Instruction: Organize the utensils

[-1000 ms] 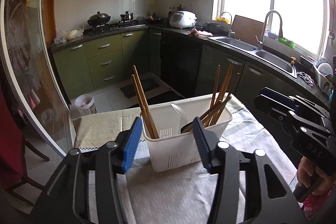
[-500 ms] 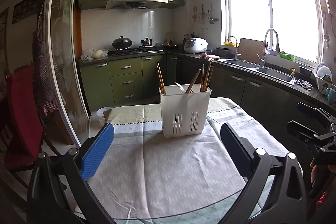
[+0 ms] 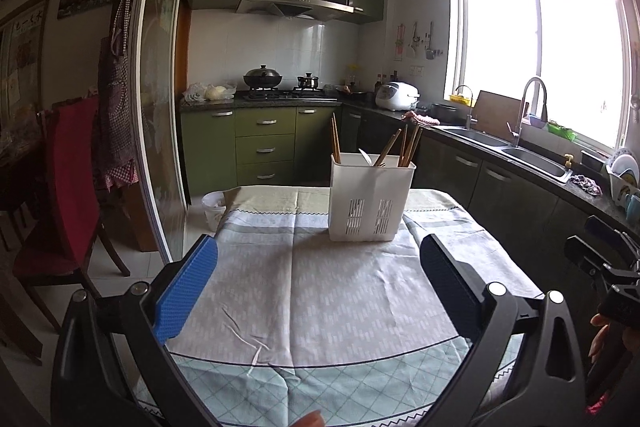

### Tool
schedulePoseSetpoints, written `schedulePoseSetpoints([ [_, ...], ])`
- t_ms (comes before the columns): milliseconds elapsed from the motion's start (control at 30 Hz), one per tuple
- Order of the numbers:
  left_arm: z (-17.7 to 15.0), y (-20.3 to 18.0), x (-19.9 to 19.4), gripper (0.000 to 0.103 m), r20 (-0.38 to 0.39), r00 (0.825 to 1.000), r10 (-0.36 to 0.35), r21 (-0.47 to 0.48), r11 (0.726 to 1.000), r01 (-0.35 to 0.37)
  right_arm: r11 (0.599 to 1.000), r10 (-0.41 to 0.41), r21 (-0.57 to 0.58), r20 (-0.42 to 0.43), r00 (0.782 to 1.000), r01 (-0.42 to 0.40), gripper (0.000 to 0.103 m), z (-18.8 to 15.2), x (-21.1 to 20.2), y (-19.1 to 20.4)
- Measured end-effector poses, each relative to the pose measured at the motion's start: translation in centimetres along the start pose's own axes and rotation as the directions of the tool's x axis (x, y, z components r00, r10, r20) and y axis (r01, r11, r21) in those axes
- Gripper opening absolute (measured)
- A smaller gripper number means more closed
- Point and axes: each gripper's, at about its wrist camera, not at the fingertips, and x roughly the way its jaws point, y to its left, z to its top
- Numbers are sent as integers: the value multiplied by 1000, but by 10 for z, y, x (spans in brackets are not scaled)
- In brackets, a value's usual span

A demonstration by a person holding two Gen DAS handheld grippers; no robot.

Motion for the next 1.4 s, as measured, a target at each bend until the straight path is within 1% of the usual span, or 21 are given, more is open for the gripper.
schedulePoseSetpoints([
  [67,-3,-1,-2,96,0,1000,16,5,1000,-16,1000,-6,5,13,1000,6,99,3,-1,-1],
  [200,-6,0,-2,96,-17,1000,-4,-7,1000,4,1000,-3,-6,13,1000,3,99,8,-3,3],
  [400,-6,1,-6,96,-13,1000,-16,-21,1000,16,1000,1,-23,11,1000,-1,99,8,-4,9],
  [900,-8,3,-8,96,-10,1000,-6,-22,1000,5,1000,17,-25,-3,1000,-17,99,6,2,12],
  [1400,-8,1,-8,96,-11,1000,-7,-21,1000,7,1000,21,-23,2,1000,-21,99,5,1,12],
])
